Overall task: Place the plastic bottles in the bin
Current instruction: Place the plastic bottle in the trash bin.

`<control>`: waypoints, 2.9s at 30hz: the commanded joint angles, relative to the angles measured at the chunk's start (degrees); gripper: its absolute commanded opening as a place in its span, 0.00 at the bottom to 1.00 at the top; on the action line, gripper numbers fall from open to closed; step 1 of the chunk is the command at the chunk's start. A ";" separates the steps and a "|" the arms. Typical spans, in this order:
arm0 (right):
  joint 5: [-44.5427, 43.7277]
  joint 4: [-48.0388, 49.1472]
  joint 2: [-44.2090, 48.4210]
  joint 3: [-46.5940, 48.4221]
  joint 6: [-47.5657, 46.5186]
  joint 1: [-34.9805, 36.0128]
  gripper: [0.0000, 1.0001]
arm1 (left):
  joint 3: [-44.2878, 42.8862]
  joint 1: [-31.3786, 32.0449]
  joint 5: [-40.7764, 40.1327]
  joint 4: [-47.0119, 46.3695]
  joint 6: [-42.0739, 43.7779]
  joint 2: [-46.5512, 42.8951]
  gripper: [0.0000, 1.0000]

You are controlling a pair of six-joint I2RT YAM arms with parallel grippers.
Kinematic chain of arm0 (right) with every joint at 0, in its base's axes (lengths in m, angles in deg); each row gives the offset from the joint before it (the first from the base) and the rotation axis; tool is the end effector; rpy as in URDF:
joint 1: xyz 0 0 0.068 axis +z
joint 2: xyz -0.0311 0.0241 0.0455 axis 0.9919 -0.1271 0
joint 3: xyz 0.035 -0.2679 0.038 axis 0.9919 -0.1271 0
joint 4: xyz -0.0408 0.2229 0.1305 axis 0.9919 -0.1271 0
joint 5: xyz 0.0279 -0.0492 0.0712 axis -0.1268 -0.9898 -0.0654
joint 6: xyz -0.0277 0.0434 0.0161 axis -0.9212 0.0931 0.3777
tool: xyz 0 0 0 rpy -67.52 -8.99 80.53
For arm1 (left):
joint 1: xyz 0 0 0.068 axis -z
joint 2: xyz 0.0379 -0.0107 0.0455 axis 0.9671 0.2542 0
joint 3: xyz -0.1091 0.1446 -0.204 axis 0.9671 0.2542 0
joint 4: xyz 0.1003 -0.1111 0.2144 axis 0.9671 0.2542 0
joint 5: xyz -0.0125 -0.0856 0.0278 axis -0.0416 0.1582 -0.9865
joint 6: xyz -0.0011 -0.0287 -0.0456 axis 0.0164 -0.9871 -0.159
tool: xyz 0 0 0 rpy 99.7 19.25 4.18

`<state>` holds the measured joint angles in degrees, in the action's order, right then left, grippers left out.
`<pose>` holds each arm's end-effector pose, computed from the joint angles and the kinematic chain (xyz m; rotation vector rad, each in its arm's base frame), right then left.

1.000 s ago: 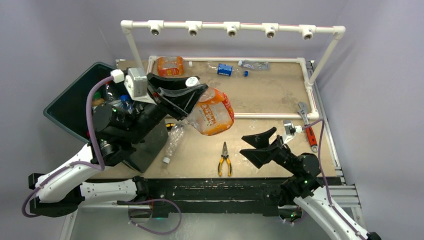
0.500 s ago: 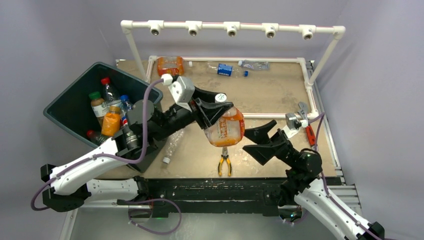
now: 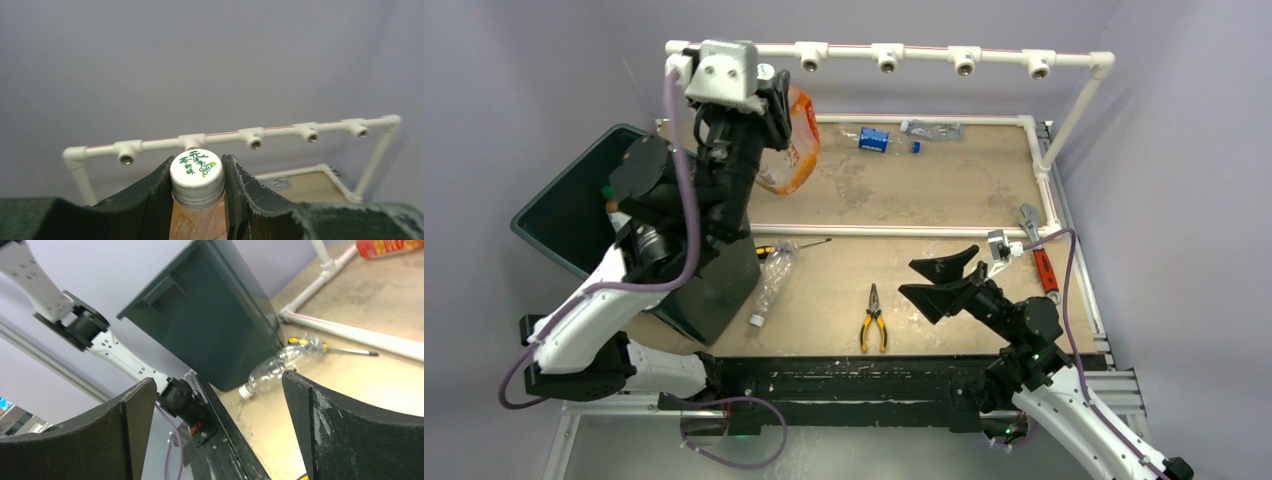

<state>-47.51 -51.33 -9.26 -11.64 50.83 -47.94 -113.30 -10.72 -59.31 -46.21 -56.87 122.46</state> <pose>0.0886 0.0765 0.2774 -0.2227 1.3311 1.4106 0.1050 -0.1613 0.6007 0.1162 1.2413 -0.3041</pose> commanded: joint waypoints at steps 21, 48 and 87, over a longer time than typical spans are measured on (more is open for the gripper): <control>-3.82 -10.45 2.25 0.80 -2.59 0.17 0.99 | -16.01 -12.79 -27.45 -13.96 30.39 14.07 0.00; -4.67 -18.81 12.24 0.27 -6.40 0.21 0.99 | 29.65 -44.78 -31.41 -2.50 -14.51 -1.00 0.12; -3.91 -13.44 5.94 0.37 -6.32 0.21 0.99 | 34.11 -45.27 -17.32 14.86 -26.92 -10.89 0.63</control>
<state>-52.62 -65.25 -4.08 -12.82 45.50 -47.91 -79.38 -55.39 -77.01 -32.72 -81.72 110.65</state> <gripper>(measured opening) 0.987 0.609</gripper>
